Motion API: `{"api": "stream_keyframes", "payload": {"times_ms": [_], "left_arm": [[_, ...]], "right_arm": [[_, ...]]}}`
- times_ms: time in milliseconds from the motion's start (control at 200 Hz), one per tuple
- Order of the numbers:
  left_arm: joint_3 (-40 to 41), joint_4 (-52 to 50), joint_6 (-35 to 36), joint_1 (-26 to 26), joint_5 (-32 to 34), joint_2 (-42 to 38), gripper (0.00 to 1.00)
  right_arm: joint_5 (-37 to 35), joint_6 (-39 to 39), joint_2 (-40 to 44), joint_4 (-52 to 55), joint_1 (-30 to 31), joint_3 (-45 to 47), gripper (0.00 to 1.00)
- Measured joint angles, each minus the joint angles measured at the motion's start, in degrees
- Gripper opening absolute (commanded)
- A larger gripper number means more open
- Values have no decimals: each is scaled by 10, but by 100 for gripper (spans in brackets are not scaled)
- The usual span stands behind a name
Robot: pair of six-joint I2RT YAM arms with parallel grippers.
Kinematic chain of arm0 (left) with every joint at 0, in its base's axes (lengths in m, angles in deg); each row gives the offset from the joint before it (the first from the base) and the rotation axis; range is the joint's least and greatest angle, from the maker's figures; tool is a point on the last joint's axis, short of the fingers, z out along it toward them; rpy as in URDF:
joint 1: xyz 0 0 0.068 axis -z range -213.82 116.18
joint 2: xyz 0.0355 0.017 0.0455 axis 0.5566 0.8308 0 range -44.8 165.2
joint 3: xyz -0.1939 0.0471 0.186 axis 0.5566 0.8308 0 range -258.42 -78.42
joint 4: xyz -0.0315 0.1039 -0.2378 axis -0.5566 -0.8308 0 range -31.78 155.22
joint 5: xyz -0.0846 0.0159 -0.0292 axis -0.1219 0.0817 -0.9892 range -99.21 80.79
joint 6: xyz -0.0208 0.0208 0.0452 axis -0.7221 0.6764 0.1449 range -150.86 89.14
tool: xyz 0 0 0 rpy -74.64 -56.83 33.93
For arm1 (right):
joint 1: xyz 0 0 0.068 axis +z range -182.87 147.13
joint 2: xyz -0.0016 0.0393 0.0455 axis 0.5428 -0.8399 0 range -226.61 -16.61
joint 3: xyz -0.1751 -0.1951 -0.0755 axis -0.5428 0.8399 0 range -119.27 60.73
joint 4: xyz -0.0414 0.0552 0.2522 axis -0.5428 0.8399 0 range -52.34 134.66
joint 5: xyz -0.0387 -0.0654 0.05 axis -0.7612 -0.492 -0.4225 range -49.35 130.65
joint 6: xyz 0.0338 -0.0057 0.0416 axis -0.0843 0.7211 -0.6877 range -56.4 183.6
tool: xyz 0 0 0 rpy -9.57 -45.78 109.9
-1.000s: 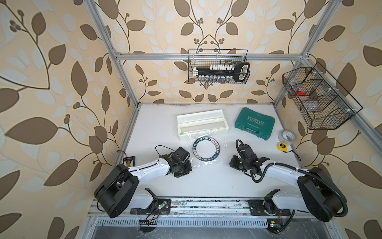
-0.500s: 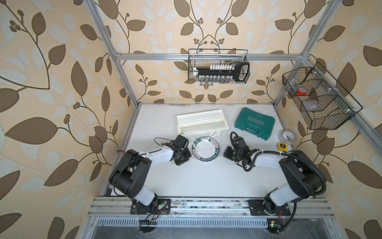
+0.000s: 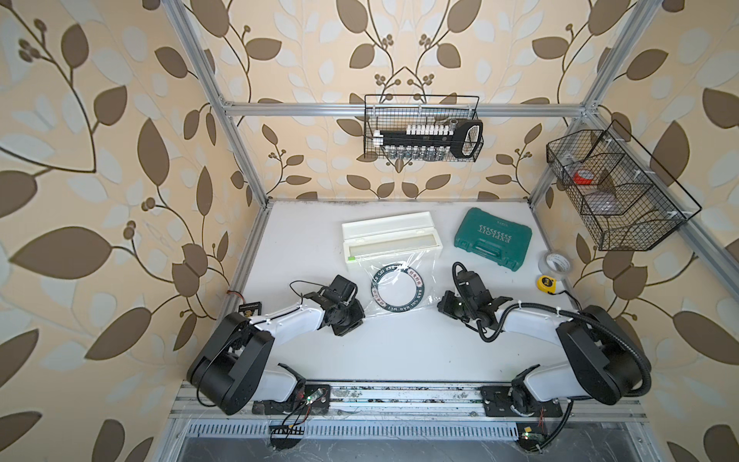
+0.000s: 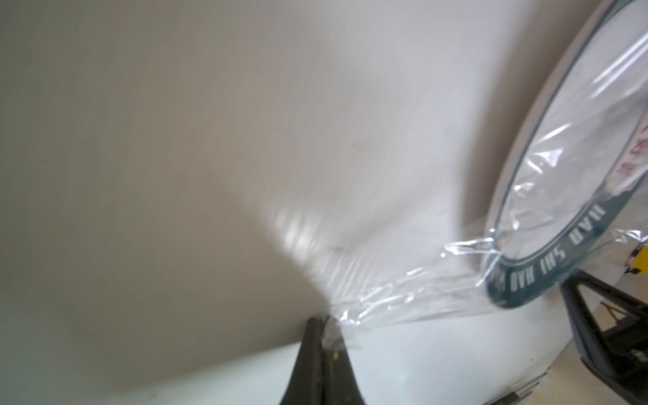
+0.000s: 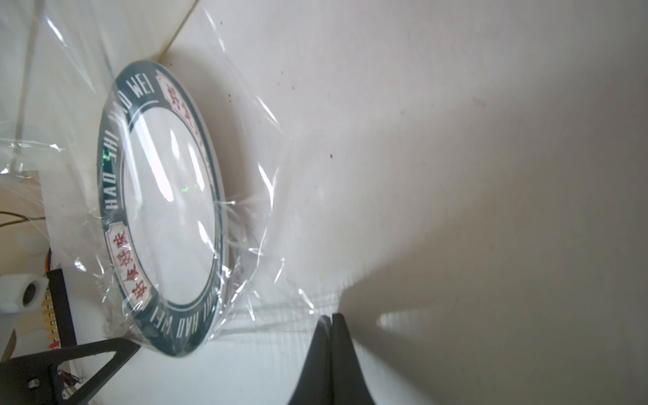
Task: Wrap the plate with plastic wrap
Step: Cover the plate with plastic wrap.
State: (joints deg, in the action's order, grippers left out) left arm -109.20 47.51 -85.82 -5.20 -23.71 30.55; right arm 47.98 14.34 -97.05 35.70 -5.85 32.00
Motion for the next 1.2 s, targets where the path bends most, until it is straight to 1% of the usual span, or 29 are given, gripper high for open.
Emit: {"api": "stream_keyframes", "payload": {"times_ms": [160,275,380,475,540,650,730,905,1200], "left_arm": [[12,-55,-21,16,3,-89,0],[20,-61,-34,33,13,-119,0],[29,-51,-41,41,19,-106,0],[40,-29,-47,51,27,-78,0],[44,-18,-57,69,30,-66,0],[47,-15,-78,108,44,-72,0],[52,-16,-90,123,48,-83,0],[60,-17,-100,123,67,-100,0],[47,42,-100,123,71,-47,0]], "right_arm": [[12,2,82,37,3,12,0],[12,6,115,51,4,17,0],[13,9,110,54,7,23,0],[13,8,103,50,7,34,0],[15,6,103,48,7,43,0],[14,4,107,50,7,52,0],[13,4,119,54,7,54,0],[8,4,127,57,8,54,0],[-18,0,83,34,9,66,0]]}}
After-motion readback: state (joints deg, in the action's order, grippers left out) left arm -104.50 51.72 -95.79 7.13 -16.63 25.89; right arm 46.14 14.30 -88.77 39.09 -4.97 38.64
